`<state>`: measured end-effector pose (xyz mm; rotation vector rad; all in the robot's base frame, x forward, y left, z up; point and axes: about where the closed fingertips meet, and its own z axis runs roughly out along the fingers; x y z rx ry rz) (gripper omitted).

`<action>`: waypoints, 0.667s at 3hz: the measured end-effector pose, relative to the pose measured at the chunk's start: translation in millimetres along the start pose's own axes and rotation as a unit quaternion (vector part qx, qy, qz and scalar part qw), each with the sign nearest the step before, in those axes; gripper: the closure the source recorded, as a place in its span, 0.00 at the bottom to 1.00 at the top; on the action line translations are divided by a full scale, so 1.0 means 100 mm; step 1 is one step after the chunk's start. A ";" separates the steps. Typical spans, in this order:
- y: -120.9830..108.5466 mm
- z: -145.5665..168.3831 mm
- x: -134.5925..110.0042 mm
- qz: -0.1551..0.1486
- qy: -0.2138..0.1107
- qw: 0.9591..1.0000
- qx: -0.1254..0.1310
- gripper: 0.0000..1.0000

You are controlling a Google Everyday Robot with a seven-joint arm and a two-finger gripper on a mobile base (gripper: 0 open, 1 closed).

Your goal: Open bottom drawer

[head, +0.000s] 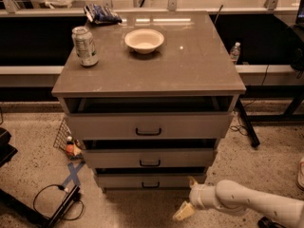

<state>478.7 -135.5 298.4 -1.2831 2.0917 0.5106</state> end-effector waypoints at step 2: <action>-0.18 0.55 0.11 -0.017 0.008 1.000 -0.015 0.00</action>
Offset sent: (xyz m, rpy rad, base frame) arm 0.0471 0.0178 -0.0562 -0.0361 -0.0134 0.0509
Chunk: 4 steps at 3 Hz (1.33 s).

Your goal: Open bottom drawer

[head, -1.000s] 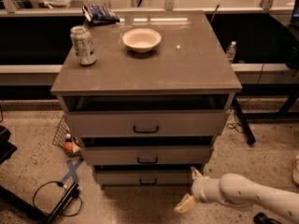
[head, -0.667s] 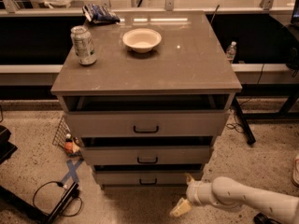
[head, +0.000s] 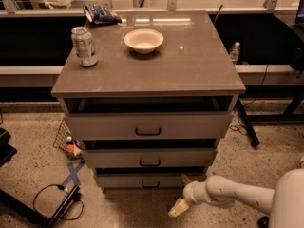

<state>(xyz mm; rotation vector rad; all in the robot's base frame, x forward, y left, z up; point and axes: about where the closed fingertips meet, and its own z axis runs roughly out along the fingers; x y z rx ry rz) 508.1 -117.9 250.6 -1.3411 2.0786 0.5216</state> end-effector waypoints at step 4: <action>-0.42 0.22 -0.01 -0.045 0.040 0.998 0.001 0.00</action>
Offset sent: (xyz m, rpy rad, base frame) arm 0.0751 -0.0201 -0.0113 -0.1470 -0.0647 0.0820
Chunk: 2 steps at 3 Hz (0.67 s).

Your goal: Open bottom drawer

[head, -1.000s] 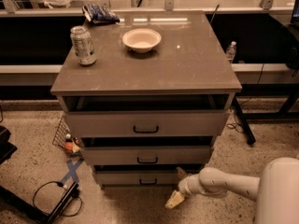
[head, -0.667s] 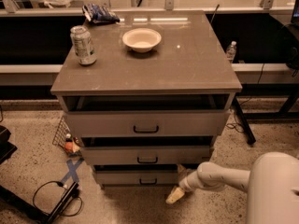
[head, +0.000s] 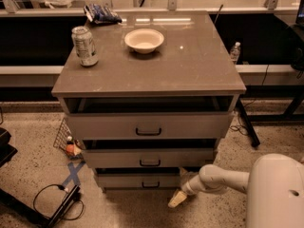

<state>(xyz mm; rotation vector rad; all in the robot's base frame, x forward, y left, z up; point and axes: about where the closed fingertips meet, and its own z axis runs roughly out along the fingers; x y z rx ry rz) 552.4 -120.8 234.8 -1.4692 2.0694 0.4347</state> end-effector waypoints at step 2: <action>-0.15 0.36 -0.02 0.009 0.001 1.000 -0.017 0.00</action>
Offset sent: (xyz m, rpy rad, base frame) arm 0.0293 0.0206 -0.0330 0.0218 0.0438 0.0092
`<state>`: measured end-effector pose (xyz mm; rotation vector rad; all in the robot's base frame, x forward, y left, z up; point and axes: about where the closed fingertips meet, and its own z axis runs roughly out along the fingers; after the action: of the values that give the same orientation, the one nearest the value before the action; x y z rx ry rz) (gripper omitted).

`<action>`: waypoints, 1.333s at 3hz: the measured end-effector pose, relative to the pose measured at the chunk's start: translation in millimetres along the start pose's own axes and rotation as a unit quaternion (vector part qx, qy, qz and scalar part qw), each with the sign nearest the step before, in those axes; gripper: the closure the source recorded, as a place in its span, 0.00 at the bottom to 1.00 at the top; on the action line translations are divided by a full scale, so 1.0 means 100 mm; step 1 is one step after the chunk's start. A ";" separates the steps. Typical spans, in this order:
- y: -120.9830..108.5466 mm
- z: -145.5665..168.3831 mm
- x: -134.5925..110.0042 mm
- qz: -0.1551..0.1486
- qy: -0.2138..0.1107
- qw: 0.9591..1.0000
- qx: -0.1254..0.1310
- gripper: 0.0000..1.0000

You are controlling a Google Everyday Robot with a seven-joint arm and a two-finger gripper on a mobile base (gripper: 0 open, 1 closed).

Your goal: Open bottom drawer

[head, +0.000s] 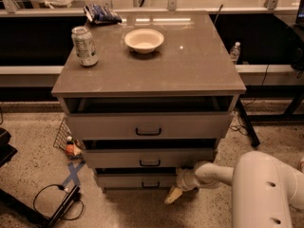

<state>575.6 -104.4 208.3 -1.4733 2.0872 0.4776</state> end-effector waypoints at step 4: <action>0.24 0.25 0.07 0.014 -0.018 0.999 -0.031 0.44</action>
Offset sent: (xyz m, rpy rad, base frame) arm -0.0041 0.0099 -0.0141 0.0223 0.0266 0.0185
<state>557.1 -87.1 183.5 -1.4612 2.0845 0.5800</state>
